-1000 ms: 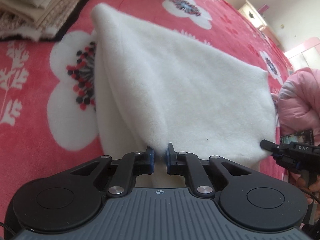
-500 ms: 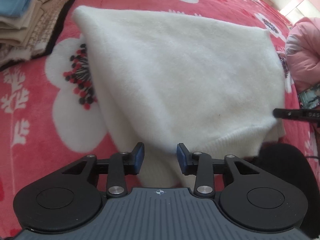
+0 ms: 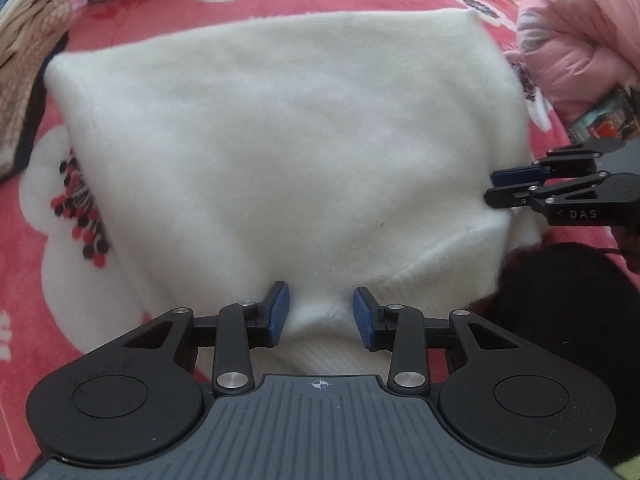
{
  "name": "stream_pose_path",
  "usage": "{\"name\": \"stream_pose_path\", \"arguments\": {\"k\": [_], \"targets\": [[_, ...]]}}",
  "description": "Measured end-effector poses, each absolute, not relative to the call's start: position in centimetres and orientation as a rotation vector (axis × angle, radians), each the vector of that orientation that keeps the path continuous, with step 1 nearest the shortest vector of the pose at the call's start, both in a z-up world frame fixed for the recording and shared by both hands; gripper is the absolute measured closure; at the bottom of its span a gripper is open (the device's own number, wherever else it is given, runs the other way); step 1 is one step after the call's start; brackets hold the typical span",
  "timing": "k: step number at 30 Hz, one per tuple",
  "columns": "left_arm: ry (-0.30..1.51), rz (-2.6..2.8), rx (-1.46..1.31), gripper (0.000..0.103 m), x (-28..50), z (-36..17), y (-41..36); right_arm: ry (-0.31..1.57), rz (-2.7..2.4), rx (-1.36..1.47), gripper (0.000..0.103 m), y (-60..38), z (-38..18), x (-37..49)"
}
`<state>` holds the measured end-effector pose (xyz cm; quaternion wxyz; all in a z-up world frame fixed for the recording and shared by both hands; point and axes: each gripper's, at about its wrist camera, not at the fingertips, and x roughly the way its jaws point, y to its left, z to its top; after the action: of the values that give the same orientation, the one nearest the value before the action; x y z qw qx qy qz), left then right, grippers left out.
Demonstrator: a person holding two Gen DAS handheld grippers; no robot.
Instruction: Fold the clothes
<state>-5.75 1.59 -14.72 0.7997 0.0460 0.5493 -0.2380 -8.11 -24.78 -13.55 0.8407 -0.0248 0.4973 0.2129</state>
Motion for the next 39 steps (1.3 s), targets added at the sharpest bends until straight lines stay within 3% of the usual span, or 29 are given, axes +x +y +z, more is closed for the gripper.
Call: {"name": "stream_pose_path", "arguments": {"k": [3,8,11,13,15,21,26,28,34,39], "targets": [[1.196,-0.528,-0.011,0.067,-4.1,-12.2,2.9,1.010,0.452,-0.038,0.078,-25.3,-9.7,-6.7],[0.983,-0.435,-0.106,0.067,0.1,-9.7,5.1,0.787,0.352,0.040,0.078,-27.2,-5.6,-1.5],[0.883,-0.239,-0.108,0.067,3.6,-11.9,6.9,0.741,0.177,0.094,0.078,-29.3,-8.5,3.4],[0.938,-0.187,-0.120,0.070,5.4,-15.1,8.8,0.807,0.095,0.142,0.080,-31.1,-11.9,6.0],[0.924,-0.234,-0.176,0.070,5.3,-15.0,10.0,0.838,0.103,0.180,0.081,-32.0,-13.2,6.6],[0.834,-0.350,-0.140,0.065,6.4,-12.0,10.3,0.764,0.165,0.177,0.079,-31.6,-9.7,7.3],[0.873,-0.255,-0.225,0.068,9.7,-15.9,13.0,0.873,0.054,0.271,0.086,-34.2,-14.8,11.4],[0.888,-0.283,-0.252,0.067,9.3,-14.8,13.6,0.861,0.059,0.242,0.086,-33.2,-13.0,10.8],[0.933,-0.267,-0.313,0.058,7.4,-11.8,15.8,0.841,0.302,0.078,0.075,-25.8,-5.6,7.0],[0.976,-0.196,-0.519,0.051,5.7,-12.6,19.0,0.945,0.735,0.042,0.049,-15.0,-4.2,3.9]]}}
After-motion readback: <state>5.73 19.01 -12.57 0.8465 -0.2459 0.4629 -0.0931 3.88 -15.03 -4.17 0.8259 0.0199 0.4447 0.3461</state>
